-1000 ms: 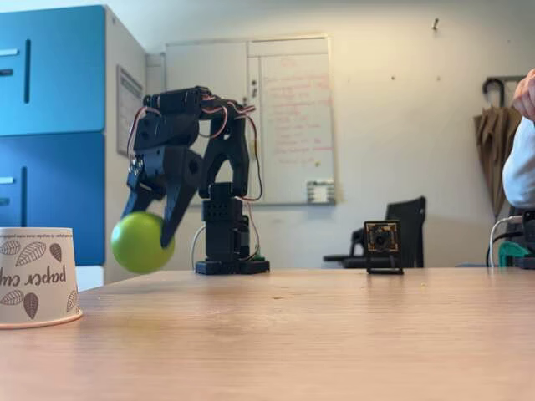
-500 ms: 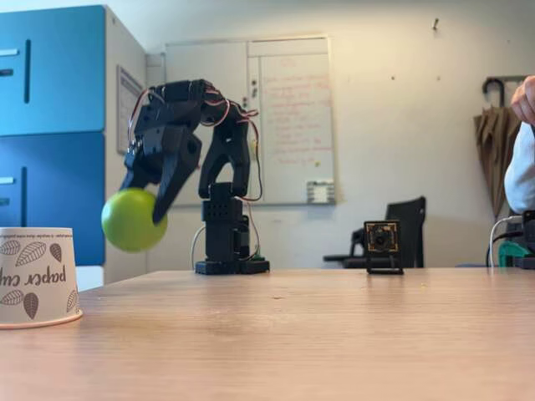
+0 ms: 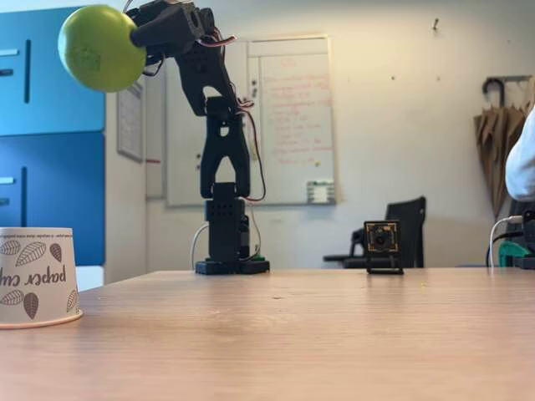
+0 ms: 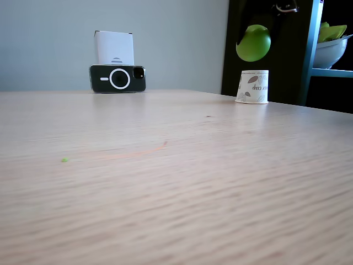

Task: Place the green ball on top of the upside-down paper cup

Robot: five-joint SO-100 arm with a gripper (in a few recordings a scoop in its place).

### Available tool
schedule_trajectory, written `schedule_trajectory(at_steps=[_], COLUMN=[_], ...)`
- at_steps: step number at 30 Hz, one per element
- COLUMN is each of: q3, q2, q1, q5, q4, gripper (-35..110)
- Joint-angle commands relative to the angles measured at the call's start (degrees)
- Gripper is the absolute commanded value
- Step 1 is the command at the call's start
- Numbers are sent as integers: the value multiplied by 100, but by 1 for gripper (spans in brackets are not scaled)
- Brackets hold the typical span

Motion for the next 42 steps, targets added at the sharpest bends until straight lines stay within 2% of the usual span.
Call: schedule_trajectory(at_steps=[1,14,22,42], q3=[70,712,729,756], q2=[35,343,536,773], q1=[35,105,79,26], q5=[-26,-53,9,18], q4=[-53,519,747,677], gripper=[25,25,30,40])
